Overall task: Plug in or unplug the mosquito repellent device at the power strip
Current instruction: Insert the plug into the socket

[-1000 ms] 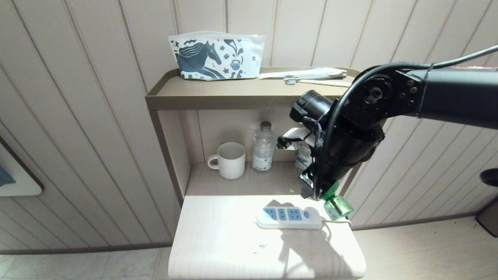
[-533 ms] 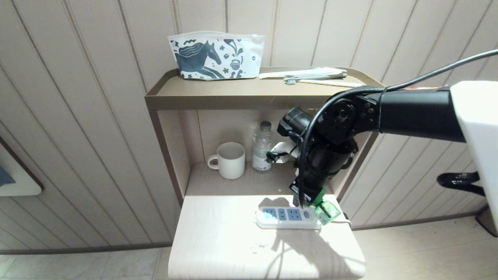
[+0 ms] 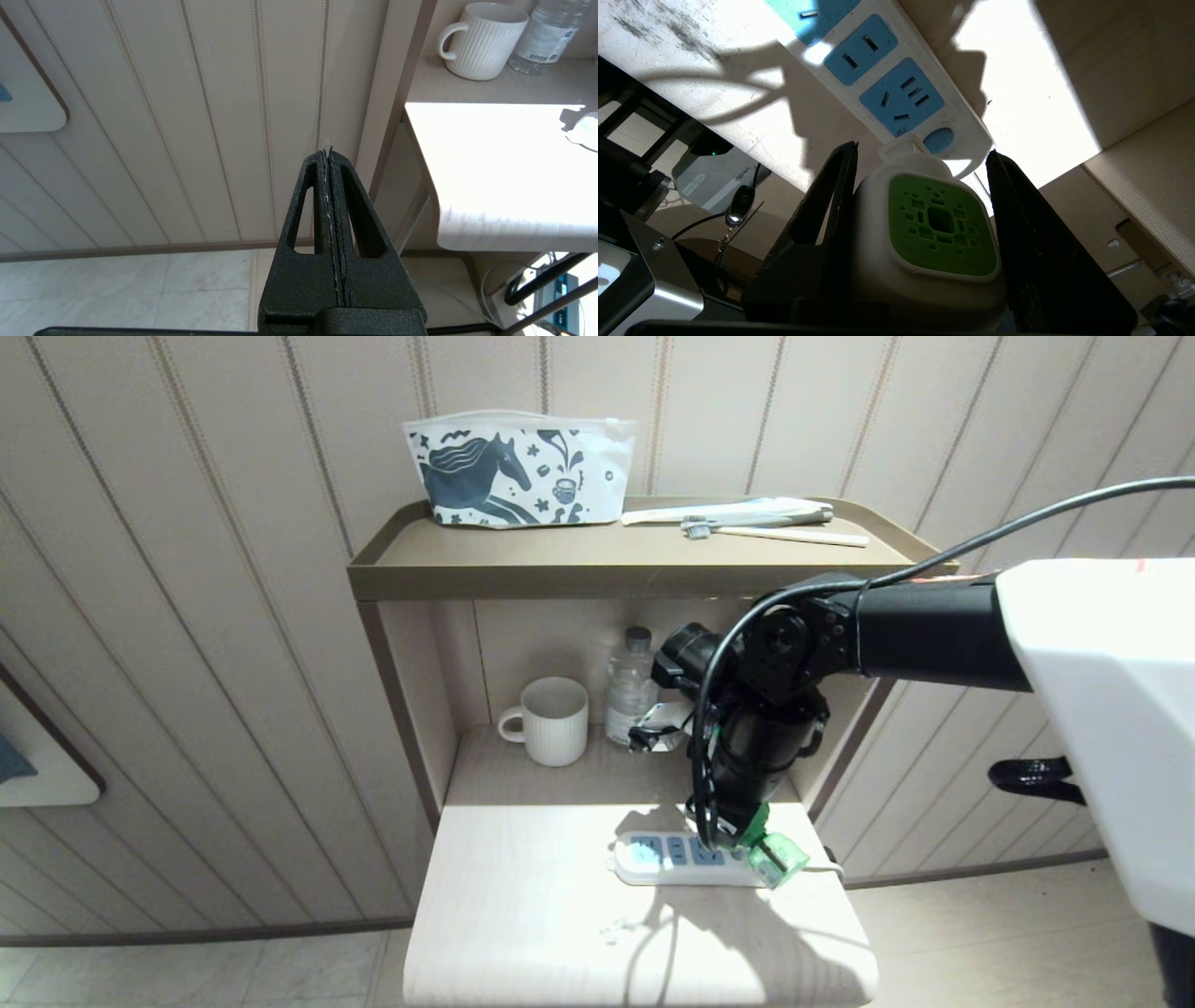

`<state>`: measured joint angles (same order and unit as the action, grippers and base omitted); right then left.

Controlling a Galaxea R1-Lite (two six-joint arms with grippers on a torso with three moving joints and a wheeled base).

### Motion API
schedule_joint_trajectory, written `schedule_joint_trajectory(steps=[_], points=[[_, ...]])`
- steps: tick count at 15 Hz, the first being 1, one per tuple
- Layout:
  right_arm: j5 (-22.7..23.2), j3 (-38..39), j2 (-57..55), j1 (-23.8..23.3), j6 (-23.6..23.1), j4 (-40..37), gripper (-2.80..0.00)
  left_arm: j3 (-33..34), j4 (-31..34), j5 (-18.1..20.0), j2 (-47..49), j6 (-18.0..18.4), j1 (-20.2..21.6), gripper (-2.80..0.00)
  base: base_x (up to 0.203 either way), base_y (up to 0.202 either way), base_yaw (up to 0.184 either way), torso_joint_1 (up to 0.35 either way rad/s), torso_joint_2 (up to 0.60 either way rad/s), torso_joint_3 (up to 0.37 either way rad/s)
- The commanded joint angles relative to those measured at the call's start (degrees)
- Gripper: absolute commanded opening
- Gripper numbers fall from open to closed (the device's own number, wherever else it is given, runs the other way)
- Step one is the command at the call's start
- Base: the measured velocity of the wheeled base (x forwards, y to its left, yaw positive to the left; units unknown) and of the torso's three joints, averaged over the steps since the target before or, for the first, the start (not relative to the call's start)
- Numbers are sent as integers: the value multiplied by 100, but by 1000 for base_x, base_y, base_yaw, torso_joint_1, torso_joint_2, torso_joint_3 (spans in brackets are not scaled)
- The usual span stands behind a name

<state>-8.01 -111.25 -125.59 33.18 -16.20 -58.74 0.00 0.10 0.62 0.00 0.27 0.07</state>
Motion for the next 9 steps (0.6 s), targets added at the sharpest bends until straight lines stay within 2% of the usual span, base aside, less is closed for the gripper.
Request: schedule_joint_trajectory(steps=[1,9], points=[[19,-19,-71,4,-15,-6,-280,0,-1,-1,9,0,1,-280,0,0,0,0,0,0],[19,-37,-273,4,-94,204,-280,0,-1,-1,9,0,1,-280,0,0,0,0,0,0]])
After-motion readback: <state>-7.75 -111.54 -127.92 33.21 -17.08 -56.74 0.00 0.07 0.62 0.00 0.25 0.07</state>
